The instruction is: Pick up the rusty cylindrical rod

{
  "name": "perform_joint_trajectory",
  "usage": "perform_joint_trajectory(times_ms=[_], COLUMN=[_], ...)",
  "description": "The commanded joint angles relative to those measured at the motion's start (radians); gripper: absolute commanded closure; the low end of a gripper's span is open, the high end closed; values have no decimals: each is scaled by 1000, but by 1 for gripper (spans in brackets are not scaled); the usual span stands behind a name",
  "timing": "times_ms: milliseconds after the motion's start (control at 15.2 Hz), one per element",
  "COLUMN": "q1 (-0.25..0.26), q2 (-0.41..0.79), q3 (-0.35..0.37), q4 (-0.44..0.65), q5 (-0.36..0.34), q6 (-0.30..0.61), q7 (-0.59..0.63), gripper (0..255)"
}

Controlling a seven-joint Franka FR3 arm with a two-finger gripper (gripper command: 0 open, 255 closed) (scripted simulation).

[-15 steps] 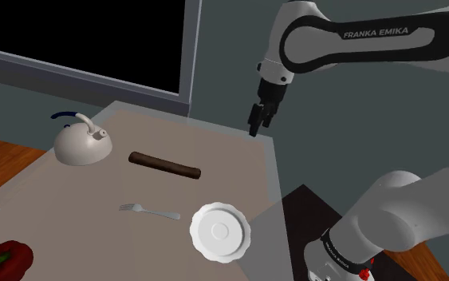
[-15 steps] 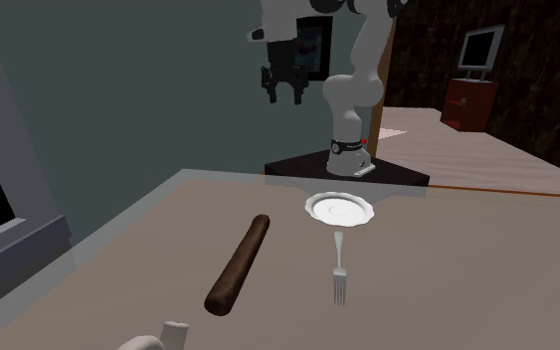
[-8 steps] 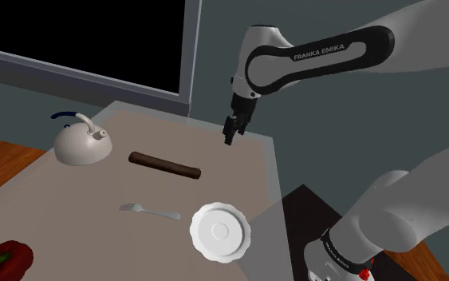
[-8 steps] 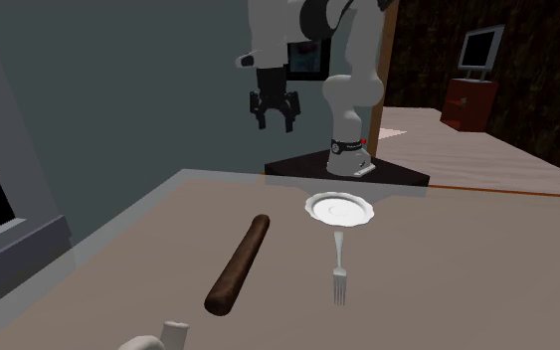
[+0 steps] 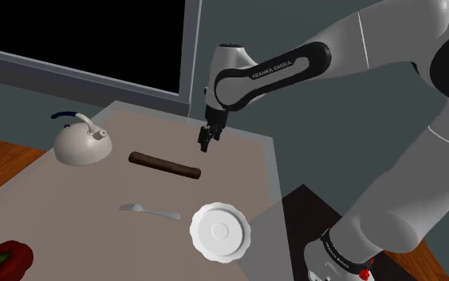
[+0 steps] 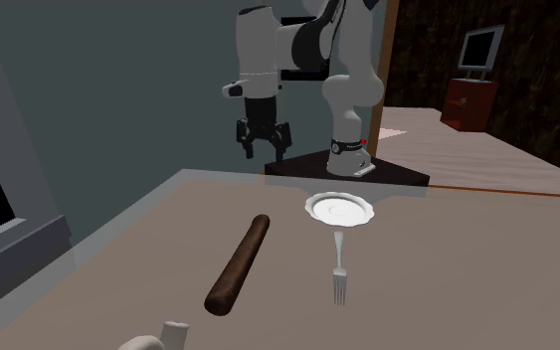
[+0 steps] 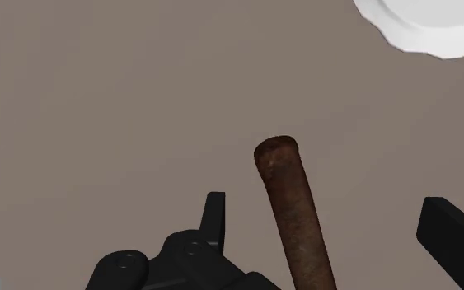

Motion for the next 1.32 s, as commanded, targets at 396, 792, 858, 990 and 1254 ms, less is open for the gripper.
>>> perform_joint_trajectory(times_ms=[396,792,858,990,1254], q1=[53,113,124,129,135], q2=[312,538,577,601,639], q3=[11,0,-3,-6,-13], q4=[218,435,477,493,497], q5=[-102,-168,-177,-182,-190], q6=[113,136,135,144,178], q7=[27,33,31,32,36], gripper=[0,0,0,0,0])
